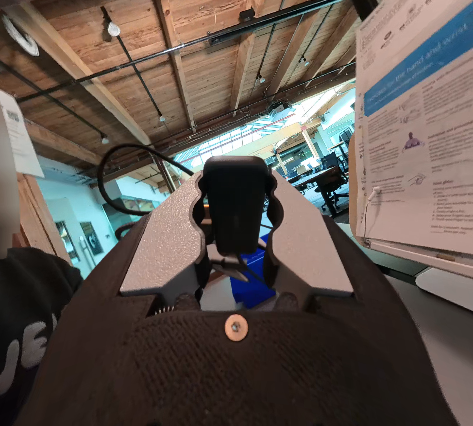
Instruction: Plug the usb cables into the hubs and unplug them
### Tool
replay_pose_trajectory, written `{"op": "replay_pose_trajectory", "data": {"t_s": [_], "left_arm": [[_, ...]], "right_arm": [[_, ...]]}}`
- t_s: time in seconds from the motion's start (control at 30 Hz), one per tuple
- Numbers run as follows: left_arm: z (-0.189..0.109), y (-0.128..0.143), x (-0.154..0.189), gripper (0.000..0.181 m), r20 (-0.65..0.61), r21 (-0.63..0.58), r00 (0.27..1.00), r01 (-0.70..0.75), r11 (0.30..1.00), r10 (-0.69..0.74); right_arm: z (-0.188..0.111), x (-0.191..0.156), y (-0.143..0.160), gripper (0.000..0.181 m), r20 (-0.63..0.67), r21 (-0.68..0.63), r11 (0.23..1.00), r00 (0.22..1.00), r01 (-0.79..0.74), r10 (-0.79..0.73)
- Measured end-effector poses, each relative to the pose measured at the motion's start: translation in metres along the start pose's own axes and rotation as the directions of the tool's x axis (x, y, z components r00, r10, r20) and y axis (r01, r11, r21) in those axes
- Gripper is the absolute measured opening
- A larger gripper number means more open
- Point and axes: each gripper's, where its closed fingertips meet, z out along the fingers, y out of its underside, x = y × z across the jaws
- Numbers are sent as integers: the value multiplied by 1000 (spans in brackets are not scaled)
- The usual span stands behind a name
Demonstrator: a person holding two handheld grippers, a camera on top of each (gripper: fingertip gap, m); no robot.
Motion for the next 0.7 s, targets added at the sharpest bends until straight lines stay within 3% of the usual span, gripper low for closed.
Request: {"op": "replay_pose_trajectory", "data": {"t_s": [0.03, 0.13, 0.17, 0.23, 0.3, 0.4, 0.53, 0.6, 0.67, 0.7], "left_arm": [[-5, 16, -7, 50, 21, -49, 998, 65, 997, -64], [-21, 25, -25, 52, 55, 4, 955, 291, 957, -290], [-24, 14, -29, 52, 41, 78, 936, 346, 935, -350], [-22, -22, -16, 52, -125, 207, 906, 423, 882, -405], [-2, -37, 9, 54, -252, 171, 892, 424, 890, -376], [45, -32, 38, 78, -288, 13, 905, 330, 944, -312], [73, -70, 70, 81, -433, 88, 855, 355, 931, -285], [77, -86, 73, 70, -454, 157, 851, 369, 916, -265], [81, -96, 67, 45, -426, 223, 867, 378, 899, -258], [81, -97, 67, 45, -434, 230, 864, 381, 896, -256]], "right_arm": [[-1, -3, 1, 47, 19, -16, 1000, 1000, 23, -22], [0, -8, 6, 47, 45, -46, 998, 998, 51, -49], [2, -8, 11, 47, 50, -70, 996, 998, 53, -49], [6, -9, 20, 46, 57, -109, 992, 997, 56, -50], [10, -13, 30, 46, 76, -153, 986, 995, 73, -61], [16, -20, 44, 47, 102, -212, 972, 991, 106, -86], [20, -22, 58, 46, 102, -279, 946, 984, 168, -145], [21, -21, 63, 46, 100, -302, 935, 982, 184, -161], [22, -21, 67, 46, 105, -321, 924, 978, 206, -182], [21, -21, 67, 46, 97, -326, 919, 975, 222, -201]]}}
